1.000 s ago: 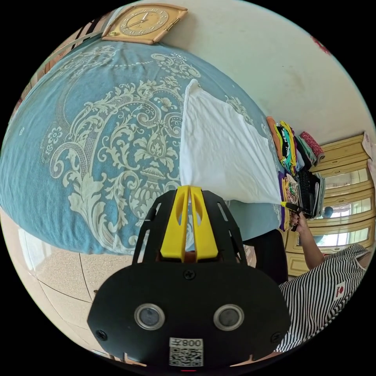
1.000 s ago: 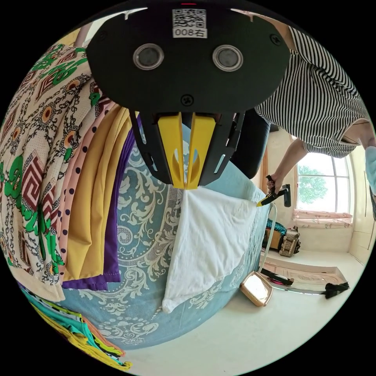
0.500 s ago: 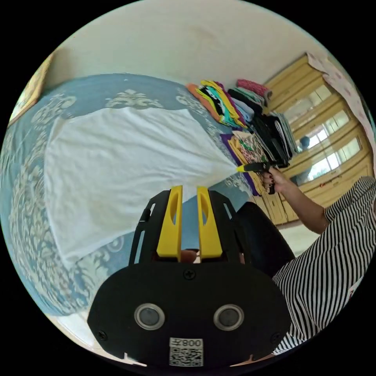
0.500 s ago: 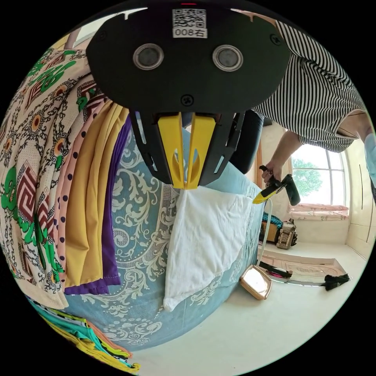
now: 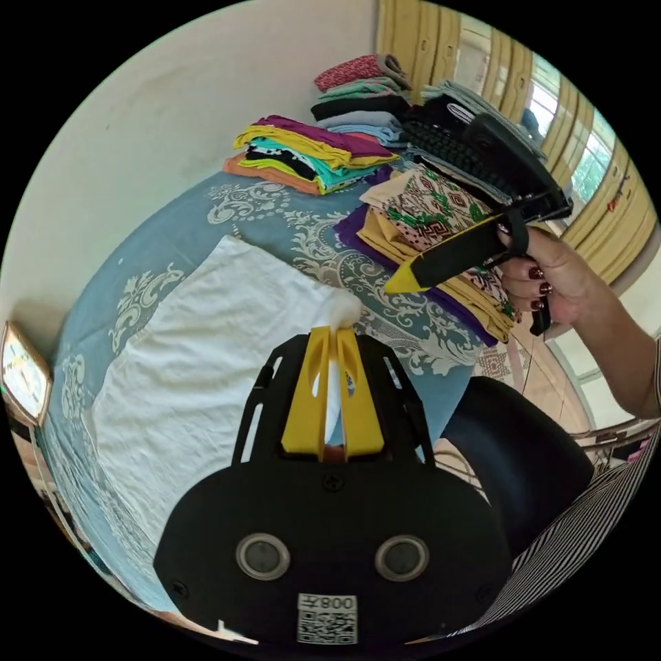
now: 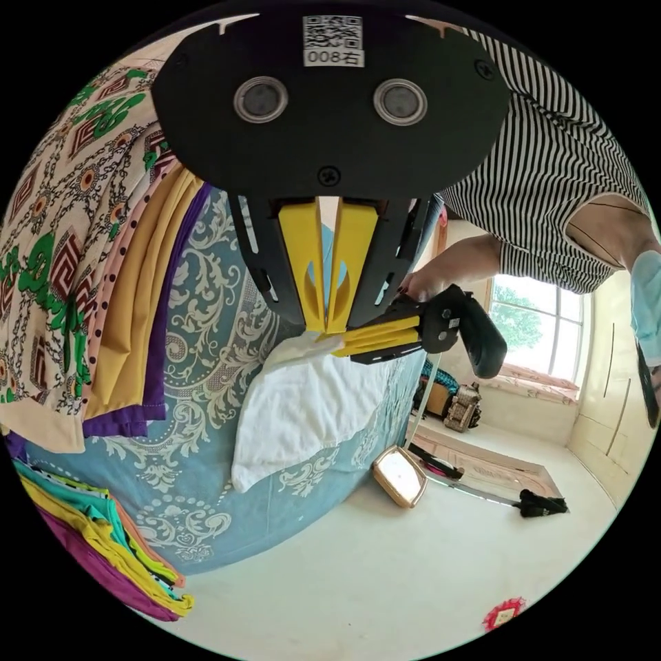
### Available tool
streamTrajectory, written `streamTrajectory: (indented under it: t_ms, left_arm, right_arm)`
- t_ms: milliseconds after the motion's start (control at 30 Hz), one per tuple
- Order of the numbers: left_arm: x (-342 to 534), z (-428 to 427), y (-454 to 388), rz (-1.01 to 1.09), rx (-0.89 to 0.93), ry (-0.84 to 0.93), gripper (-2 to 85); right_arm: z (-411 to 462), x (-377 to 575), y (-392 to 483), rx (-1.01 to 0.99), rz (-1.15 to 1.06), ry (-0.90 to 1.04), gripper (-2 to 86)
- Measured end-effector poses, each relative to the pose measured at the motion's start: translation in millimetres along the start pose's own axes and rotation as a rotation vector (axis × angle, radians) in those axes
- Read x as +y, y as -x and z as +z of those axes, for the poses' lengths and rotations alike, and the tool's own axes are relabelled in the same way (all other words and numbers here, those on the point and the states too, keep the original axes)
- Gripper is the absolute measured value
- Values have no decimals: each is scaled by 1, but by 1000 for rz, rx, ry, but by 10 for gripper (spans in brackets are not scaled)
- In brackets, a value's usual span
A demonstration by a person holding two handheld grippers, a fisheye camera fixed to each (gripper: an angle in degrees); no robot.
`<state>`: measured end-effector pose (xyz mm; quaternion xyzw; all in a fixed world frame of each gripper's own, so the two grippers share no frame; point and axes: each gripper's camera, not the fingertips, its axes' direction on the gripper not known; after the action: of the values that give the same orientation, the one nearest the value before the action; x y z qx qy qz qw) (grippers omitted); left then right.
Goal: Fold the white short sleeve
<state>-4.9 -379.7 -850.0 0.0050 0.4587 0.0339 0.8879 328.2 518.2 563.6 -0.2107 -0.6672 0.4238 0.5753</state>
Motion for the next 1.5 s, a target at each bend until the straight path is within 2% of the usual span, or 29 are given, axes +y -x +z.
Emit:
streamTrajectory:
  t_ms: [133, 300, 467, 700, 1133, 1333, 1500]
  left_arm:
    - [2, -8, 22, -156, 123, -85, 20]
    - [3, -4, 30, -236, 179, -115, 18]
    - [2, 4, 24, -231, 210, -115, 17]
    - [7, 15, 22, -184, 255, -103, 17]
    - [50, 7, 60, -189, 331, -125, 17]
    - [95, -32, 102, -220, 345, -198, 16]
    - [173, -90, 168, -369, 378, -336, 15]
  right_arm:
    - [-13, -21, -20, -48, 83, -150, 19]
    - [8, -70, -37, -80, 139, -156, 61]
    - [34, -124, -52, -127, 227, -154, 76]
    - [65, -179, -46, -54, 258, -101, 77]
    - [118, -241, -2, 21, 238, -41, 19]
    - [129, -250, 37, -85, 213, -126, 12]
    - [148, -263, 99, -157, 109, -199, 11]
